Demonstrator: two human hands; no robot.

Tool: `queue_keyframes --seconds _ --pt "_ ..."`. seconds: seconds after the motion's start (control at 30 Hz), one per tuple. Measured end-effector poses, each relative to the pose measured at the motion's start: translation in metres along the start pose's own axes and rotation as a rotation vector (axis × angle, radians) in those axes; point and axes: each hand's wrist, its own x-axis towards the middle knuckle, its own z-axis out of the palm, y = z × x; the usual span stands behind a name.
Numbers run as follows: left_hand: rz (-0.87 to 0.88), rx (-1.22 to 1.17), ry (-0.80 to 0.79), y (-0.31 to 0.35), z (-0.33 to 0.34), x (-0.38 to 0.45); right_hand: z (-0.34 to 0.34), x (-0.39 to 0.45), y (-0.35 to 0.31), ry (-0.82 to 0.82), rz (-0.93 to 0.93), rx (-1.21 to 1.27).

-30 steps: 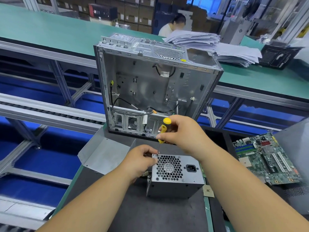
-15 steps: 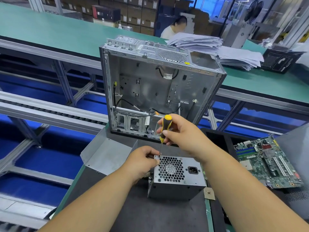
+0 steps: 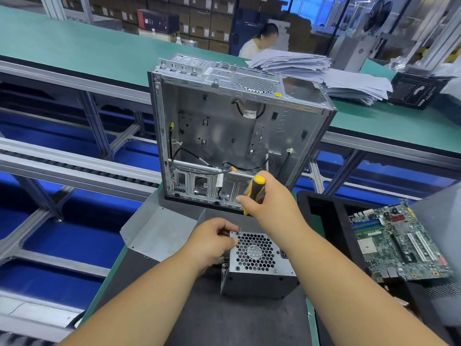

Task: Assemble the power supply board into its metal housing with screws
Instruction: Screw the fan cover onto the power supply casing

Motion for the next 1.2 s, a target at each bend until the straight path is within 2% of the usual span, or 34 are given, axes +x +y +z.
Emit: queue_keyframes --seconds 0.1,0.23,0.33,0.43,0.6,0.7,0.77,0.87,0.93,1.03,1.2 --pt "0.005 0.011 0.006 0.000 0.000 -0.001 -0.007 0.000 0.000 -0.109 0.060 0.296" --pt "-0.009 0.004 0.003 0.001 0.000 0.000 -0.022 0.002 0.002 -0.279 0.028 0.364" --pt "-0.006 0.009 -0.001 0.001 0.000 0.000 -0.027 0.003 0.004 -0.311 -0.010 0.332" --pt "-0.008 0.007 -0.001 0.000 0.000 0.000 -0.023 0.003 0.005 -0.250 -0.026 0.275" --pt "0.003 0.023 0.002 0.000 -0.001 -0.001 -0.005 -0.001 0.009 0.046 0.018 -0.052" --pt "-0.005 0.008 -0.001 0.001 -0.001 -0.001 0.001 -0.005 0.006 0.110 -0.007 -0.135" --pt "-0.005 0.013 -0.001 0.001 -0.001 -0.001 0.002 -0.004 0.004 0.066 -0.021 -0.127" --pt "-0.002 0.025 0.003 0.001 -0.001 -0.001 -0.005 -0.003 0.002 -0.059 0.036 0.207" --pt "-0.012 0.016 0.002 0.000 0.000 -0.001 -0.014 -0.002 0.003 -0.156 0.040 0.337" --pt "-0.021 0.012 -0.001 0.000 0.000 -0.001 -0.024 0.000 0.004 -0.265 0.016 0.329" --pt "-0.021 0.013 0.003 0.000 0.000 0.000 -0.024 0.000 0.002 -0.271 -0.012 0.310"
